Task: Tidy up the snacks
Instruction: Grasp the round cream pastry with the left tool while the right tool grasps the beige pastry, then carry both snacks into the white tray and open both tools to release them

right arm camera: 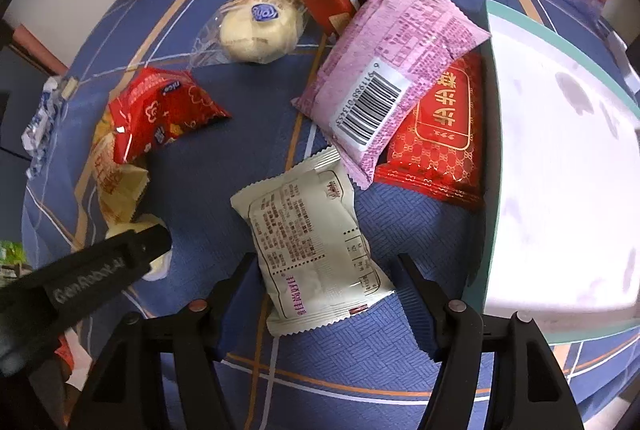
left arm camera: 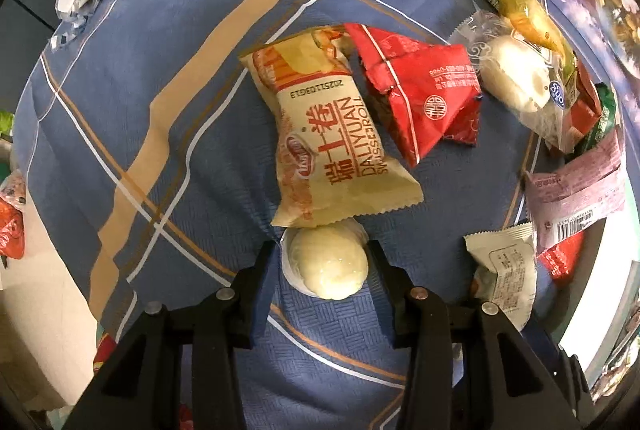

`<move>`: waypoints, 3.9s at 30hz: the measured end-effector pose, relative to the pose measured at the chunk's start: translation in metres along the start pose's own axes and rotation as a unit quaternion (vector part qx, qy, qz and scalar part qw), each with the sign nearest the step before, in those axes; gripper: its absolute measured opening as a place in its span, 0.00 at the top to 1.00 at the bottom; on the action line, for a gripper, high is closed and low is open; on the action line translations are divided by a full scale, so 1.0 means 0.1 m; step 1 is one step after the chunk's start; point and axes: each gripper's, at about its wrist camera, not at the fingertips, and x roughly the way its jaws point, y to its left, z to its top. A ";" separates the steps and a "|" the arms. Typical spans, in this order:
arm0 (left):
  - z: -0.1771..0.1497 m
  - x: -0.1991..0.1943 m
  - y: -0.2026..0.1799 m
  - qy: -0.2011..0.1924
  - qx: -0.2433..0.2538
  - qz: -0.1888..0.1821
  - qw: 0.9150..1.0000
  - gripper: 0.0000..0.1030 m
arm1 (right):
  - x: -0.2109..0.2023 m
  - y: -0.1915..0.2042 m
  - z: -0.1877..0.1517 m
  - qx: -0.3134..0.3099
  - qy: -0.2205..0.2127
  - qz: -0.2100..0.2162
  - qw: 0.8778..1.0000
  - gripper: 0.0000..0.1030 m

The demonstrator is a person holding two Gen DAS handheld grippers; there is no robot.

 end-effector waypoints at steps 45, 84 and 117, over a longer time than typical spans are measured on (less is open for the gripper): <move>-0.11 -0.07 0.33 0.005 -0.001 -0.019 1.000 0.55 | -0.15 -0.21 -0.10 0.027 0.016 0.026 0.999 0.34; -0.18 -0.85 -0.55 -0.063 0.049 -0.123 0.989 0.57 | -0.84 -0.99 -0.12 0.104 -0.032 0.096 0.989 0.35; -0.96 -0.59 -2.30 -0.087 0.285 -0.147 0.943 0.57 | -0.97 -3.08 -0.63 0.386 -0.026 -0.125 0.914 0.35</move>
